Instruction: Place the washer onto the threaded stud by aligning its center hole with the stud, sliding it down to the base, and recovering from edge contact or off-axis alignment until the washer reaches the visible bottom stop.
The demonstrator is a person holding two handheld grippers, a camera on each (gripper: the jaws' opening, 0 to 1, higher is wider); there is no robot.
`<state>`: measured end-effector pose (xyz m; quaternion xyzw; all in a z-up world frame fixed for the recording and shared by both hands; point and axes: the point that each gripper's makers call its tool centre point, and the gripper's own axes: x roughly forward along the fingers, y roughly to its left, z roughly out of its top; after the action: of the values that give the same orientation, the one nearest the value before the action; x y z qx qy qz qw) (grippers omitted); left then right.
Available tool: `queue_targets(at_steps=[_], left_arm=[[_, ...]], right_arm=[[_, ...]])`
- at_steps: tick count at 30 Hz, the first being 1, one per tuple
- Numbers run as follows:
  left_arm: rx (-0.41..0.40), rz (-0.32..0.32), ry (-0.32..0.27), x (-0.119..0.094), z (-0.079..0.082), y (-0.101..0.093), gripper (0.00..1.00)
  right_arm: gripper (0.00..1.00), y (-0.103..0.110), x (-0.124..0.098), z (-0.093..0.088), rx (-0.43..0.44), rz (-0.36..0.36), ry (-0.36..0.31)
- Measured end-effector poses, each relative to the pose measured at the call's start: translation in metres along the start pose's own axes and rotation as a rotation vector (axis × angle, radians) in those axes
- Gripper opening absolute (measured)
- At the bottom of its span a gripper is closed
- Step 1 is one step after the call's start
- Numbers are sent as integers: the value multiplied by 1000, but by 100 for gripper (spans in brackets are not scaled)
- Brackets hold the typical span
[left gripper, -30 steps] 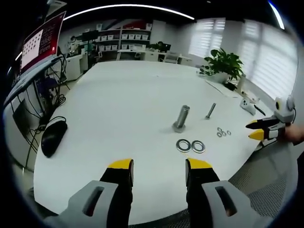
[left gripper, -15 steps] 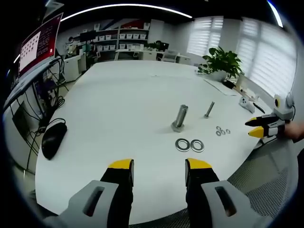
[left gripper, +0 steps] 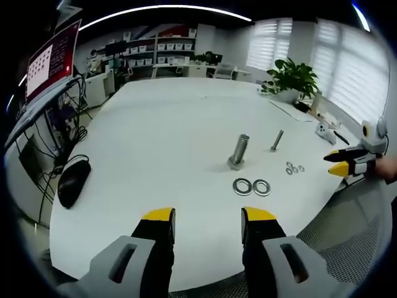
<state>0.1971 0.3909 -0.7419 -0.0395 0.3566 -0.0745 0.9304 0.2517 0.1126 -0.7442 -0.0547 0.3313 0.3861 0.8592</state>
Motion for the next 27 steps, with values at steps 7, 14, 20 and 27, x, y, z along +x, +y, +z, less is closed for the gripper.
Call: queue_targets(at_steps=[7, 14, 20, 27], left_arm=[[9, -21, 17, -1, -2, -6, 41], [42, -27, 50, 2, -5, -9, 43], [70, -6, 92, 2, -8, -4, 43], [80, -20, 114, 10, 2, -6, 43]], right_arm=[[44, -2, -2, 1, 14, -3, -6], [44, -1, -3, 2, 15, 6, -9], [44, -1, -4, 3, 20, 7, -12], [44, -2, -4, 3, 26, 2, -19]])
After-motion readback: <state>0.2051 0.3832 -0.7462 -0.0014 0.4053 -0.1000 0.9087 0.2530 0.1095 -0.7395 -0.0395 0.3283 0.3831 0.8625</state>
